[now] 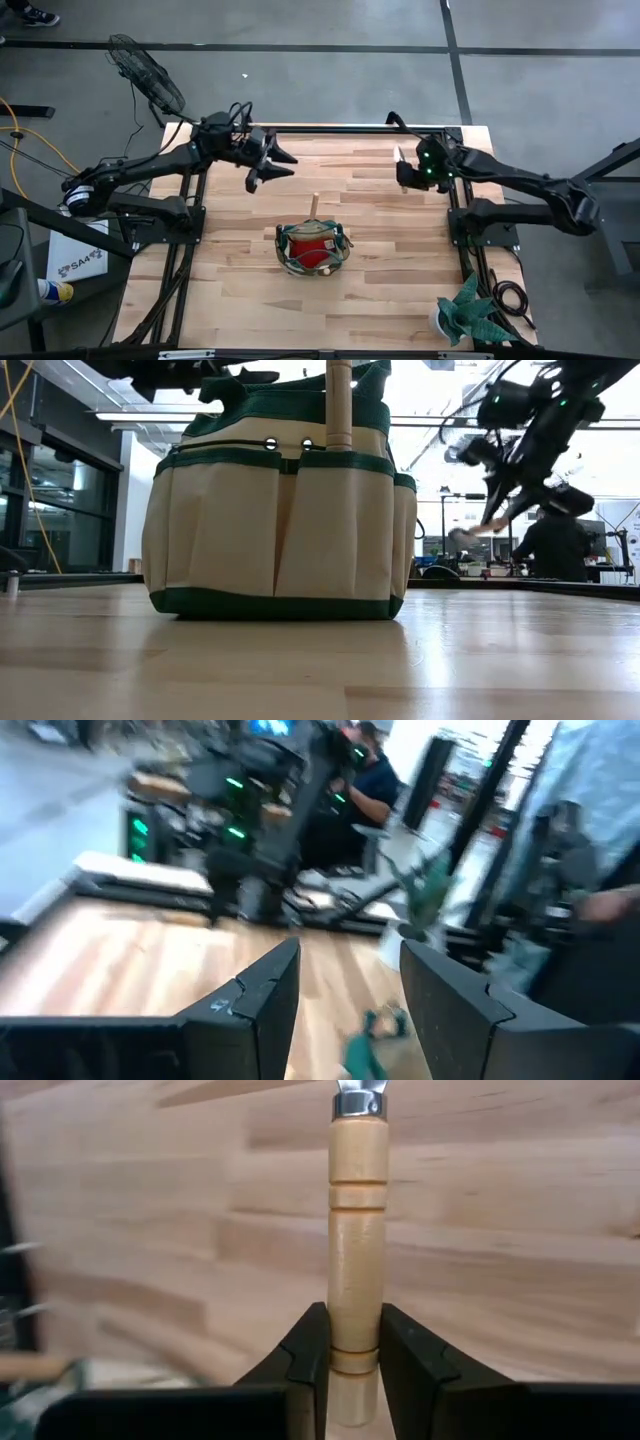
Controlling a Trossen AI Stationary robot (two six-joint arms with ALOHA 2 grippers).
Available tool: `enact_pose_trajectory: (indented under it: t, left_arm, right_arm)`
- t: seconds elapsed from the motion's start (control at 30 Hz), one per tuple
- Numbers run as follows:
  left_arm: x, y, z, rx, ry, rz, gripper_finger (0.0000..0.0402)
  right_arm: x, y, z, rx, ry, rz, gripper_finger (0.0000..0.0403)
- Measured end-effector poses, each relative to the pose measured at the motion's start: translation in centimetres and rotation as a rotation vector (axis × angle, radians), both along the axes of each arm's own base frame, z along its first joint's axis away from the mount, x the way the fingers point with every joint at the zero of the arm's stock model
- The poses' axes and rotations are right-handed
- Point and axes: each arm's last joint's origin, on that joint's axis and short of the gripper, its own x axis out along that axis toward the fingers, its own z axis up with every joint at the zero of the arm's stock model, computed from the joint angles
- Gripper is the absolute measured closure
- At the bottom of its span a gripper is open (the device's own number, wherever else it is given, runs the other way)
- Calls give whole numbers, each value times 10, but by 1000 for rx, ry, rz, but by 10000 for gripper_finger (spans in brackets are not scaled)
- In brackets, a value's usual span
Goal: Pick & Place Garden tools in Gardening bag
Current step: Put the light brown trowel into the white gardening bag
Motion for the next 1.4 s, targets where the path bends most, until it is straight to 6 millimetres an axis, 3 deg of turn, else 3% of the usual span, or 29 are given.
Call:
enact_pose_trajectory:
  t: [0.2, 0.37, 0.53, 0.77, 0.97, 1.13, 1.4]
  left_arm:
    - [10, -17, 7, 150, -96, 120, 231]
    - [18, -34, 9, 307, -117, 267, 231]
    - [22, -44, 16, 344, -193, 348, 231]
    - [53, -52, 25, 358, -201, 326, 231]
    - [86, -58, 30, 519, -184, 330, 231]
    - [98, -66, 40, 690, -200, 366, 231]
    - [113, -79, 52, 886, -199, 449, 231]
  right_arm:
    - [2, 14, 20, -42, -175, 44, 349]
    - [16, 17, 39, -84, -400, 62, 349]
    - [25, 17, 46, -63, -512, 119, 349]
    - [42, 21, 57, -98, -665, 186, 349]
    - [56, 28, 76, -156, -879, 204, 349]
    - [63, 34, 94, -222, -1072, 201, 349]
    - [73, 43, 106, -249, -1261, 150, 349]
